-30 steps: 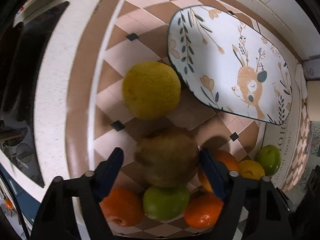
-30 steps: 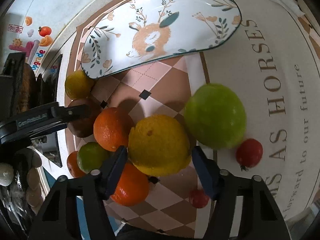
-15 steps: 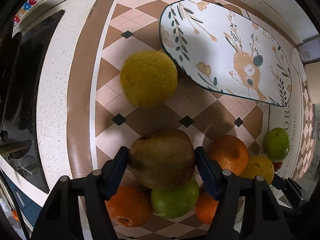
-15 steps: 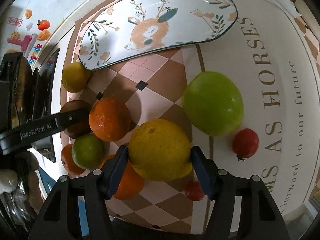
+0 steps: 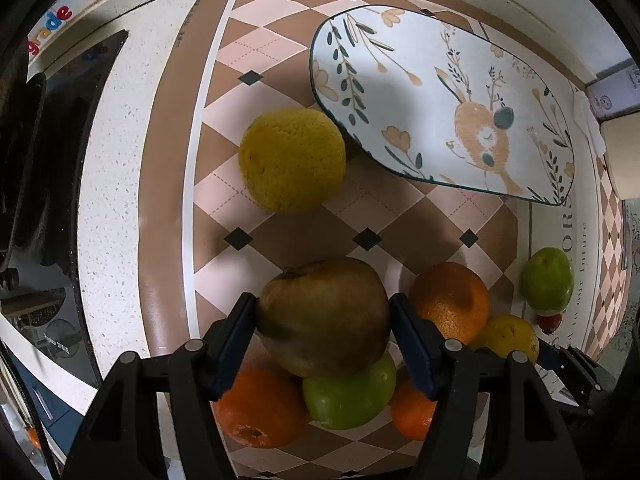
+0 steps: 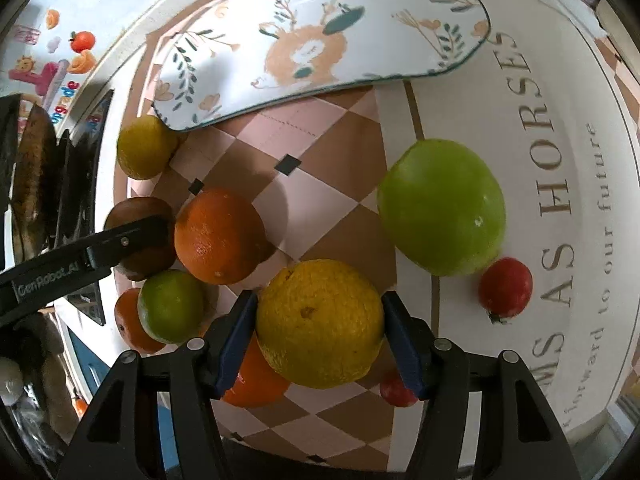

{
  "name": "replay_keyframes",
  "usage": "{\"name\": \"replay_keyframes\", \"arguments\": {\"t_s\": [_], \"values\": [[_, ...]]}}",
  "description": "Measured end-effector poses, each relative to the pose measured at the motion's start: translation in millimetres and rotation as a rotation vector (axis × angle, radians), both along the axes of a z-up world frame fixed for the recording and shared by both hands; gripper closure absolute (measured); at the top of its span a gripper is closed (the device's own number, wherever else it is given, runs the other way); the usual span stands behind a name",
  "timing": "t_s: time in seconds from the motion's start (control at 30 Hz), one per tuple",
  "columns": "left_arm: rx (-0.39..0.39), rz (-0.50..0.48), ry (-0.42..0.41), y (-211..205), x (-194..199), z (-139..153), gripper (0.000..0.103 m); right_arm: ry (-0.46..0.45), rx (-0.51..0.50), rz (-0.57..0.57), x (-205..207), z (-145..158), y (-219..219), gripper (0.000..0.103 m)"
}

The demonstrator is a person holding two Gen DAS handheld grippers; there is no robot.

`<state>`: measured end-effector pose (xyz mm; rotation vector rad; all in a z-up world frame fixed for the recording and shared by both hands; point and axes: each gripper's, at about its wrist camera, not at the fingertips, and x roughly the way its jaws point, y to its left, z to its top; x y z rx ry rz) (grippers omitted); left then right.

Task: Organize fruits
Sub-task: 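Lower the left tool and grasp the brown pear while the right tool grasps the yellow citrus, then carry the pear and yellow citrus onto the white plate and open both tools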

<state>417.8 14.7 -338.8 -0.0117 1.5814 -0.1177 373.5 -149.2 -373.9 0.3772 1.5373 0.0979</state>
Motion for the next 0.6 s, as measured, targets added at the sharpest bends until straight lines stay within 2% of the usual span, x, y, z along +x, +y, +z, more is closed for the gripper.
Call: {"name": "replay_keyframes", "arguments": {"t_s": [0.23,0.47,0.6], "values": [[-0.006,0.0,0.007,2,1,-2,0.038,0.074,0.013,-0.01,-1,-7,-1,0.036],[-0.001,-0.019,0.008,-4,1,1,0.038,0.063,0.01,-0.013,-8,-7,-3,0.037],[-0.02,-0.039,-0.001,-10,0,20,0.038,0.037,0.025,-0.017,-13,5,-9,0.037]]}}
